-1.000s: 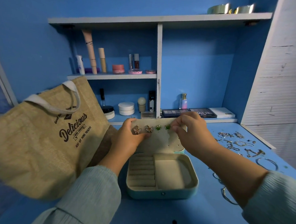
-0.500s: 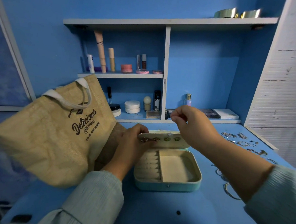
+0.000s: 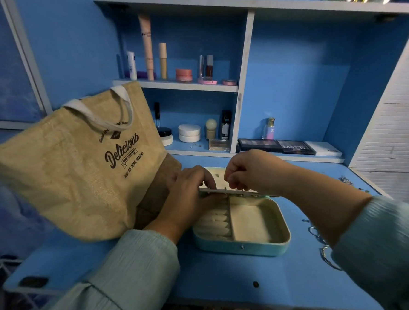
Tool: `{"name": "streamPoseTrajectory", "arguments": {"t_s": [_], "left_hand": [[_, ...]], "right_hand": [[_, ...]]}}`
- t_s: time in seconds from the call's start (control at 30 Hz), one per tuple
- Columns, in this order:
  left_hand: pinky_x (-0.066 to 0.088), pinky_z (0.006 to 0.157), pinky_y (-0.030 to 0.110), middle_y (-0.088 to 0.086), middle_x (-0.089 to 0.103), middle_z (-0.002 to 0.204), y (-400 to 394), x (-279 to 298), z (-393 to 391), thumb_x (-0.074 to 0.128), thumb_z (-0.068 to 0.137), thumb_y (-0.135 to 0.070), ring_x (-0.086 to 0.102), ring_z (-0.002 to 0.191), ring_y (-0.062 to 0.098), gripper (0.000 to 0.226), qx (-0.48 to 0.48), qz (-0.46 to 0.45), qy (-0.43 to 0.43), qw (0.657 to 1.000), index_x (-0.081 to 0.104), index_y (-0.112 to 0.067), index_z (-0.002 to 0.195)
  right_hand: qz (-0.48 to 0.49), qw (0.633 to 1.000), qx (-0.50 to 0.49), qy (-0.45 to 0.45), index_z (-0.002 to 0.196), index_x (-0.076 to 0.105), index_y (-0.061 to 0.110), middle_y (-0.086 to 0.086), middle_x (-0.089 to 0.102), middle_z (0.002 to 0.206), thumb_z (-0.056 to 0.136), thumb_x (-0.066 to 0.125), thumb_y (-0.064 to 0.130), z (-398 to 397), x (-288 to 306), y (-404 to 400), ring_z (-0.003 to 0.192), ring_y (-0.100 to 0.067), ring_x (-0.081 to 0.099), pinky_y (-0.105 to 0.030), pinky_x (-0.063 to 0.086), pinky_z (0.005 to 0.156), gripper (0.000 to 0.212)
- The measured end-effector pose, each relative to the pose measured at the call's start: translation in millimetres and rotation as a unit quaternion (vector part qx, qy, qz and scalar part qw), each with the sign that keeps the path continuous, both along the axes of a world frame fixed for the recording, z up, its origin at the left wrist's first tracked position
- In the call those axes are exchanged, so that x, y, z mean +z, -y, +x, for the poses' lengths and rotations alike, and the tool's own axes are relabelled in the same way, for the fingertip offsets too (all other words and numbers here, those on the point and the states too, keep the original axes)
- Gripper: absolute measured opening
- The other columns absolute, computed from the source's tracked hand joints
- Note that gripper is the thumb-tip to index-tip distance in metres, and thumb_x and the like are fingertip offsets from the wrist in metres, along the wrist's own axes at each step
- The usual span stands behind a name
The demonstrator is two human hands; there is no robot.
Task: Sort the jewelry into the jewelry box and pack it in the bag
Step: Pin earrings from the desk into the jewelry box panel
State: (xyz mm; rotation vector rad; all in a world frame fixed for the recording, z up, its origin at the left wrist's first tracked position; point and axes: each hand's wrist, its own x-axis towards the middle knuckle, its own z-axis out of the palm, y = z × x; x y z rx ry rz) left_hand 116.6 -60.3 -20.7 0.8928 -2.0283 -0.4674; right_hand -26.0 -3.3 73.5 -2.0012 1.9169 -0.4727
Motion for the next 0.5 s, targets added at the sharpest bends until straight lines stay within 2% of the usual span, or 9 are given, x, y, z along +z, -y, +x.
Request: {"name": "streamPoseTrajectory", "arguments": {"t_s": [0.13, 0.27, 0.5], "left_hand": [[0.042, 0.081, 0.055, -0.019, 0.045, 0.075, 0.7, -1.6, 1.6, 0.074, 0.074, -0.023, 0.044, 0.075, 0.008, 0.039, -0.011, -0.034, -0.008, 0.999, 0.039, -0.037, 0.065], [0.041, 0.082, 0.059, -0.020, 0.044, 0.075, 1.6, -2.5, 2.9, 0.063, 0.072, -0.036, 0.046, 0.078, 0.011, 0.027, -0.021, -0.061, -0.010, 0.998, 0.037, -0.040, 0.065], [0.040, 0.088, 0.058, -0.021, 0.042, 0.077, 3.1, -4.8, 4.3, 0.064, 0.076, -0.032, 0.045, 0.083, 0.008, 0.030, -0.016, -0.064, 0.022, 0.998, 0.037, -0.040, 0.066]], "right_hand": [[0.023, 1.000, 0.015, -0.010, 0.088, 0.066, 0.013, 0.003, 0.063, 0.075, 0.089, 0.055, 0.010, 1.9, -1.5, 4.3, 0.063, -0.006, 0.055, -0.025, 0.049, 0.075, 0.012], [0.047, 0.998, 0.031, -0.001, 0.084, 0.061, 0.017, 0.002, 0.063, 0.077, 0.090, 0.055, 0.010, 1.5, -1.7, 6.7, 0.064, -0.007, 0.057, -0.019, 0.049, 0.072, 0.012], [0.054, 0.997, 0.048, -0.037, 0.085, 0.061, 0.018, 0.007, 0.059, 0.070, 0.090, 0.054, 0.011, 2.1, -2.0, 8.4, 0.062, -0.005, 0.055, -0.022, 0.049, 0.074, 0.011]]}}
